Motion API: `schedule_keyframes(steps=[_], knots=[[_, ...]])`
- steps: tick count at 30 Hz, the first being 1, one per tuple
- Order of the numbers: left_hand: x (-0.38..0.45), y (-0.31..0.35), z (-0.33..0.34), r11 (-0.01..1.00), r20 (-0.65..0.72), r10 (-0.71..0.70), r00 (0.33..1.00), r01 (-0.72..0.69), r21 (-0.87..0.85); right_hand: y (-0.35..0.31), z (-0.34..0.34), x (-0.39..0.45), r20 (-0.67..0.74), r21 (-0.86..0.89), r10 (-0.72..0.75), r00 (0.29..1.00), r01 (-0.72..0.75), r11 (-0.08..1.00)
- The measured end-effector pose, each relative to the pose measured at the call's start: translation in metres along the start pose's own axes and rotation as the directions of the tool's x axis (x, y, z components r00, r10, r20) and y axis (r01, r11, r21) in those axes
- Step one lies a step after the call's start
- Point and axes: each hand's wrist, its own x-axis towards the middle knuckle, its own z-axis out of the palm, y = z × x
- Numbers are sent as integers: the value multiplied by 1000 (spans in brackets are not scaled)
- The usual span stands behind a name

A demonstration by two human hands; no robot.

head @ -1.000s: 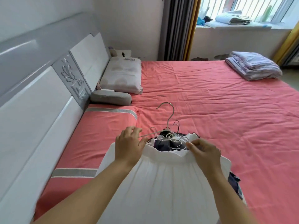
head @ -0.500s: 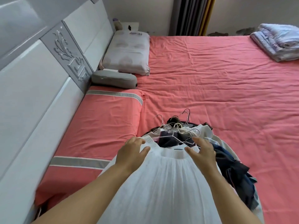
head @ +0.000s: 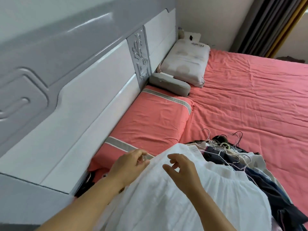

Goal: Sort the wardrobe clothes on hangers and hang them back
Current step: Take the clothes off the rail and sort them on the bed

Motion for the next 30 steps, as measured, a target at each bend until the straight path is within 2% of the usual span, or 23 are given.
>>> schedule_keyframes(steps=[4, 9, 14, 19, 24, 30], knots=[[-69, -55, -45, 992, -170, -125, 978, 123, -17, -63, 49, -13, 142, -42, -199, 970, 207, 977], [-185, -120, -89, 948, -332, -317, 889, 303, -93, -148, 120, -55, 363, 2, -350, 864, 375, 927], [-324, -171, -111, 891, -460, -449, 766, 424, -165, -227, 195, -135, 542, 121, -513, 666, 542, 832], [-460, -206, -115, 808, -561, -575, 596, 521, -275, -286, 261, -233, 648, 258, -616, 448, 631, 731], [-578, -227, -117, 728, -631, -645, 432, 598, -335, -337, 307, -329, 674, 373, -678, 292, 658, 654], [-709, -235, -120, 621, -726, -655, 209, 697, -360, -398, 341, -439, 658, 557, -753, 5, 669, 491]])
